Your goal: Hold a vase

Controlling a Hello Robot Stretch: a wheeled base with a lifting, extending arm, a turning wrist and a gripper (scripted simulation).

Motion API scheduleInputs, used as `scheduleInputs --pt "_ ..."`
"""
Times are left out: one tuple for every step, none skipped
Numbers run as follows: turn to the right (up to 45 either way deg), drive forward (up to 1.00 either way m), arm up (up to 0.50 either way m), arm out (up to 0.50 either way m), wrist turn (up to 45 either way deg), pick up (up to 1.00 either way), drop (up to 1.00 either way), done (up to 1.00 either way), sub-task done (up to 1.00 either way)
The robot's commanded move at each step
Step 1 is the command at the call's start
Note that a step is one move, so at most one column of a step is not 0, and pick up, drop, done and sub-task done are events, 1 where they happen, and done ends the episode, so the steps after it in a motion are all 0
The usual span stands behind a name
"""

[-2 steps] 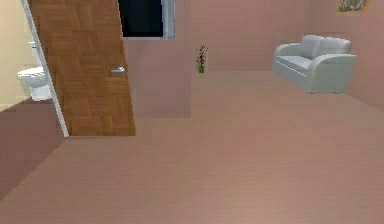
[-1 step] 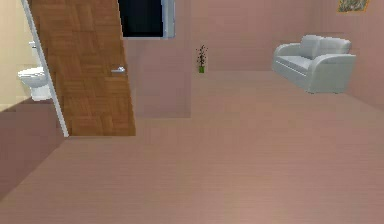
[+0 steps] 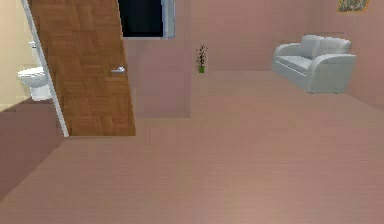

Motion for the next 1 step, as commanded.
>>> scheduleInputs --pt "0.0 0.00 0.00 0.00 45.0 0.00 0.00 0.00 0.00"
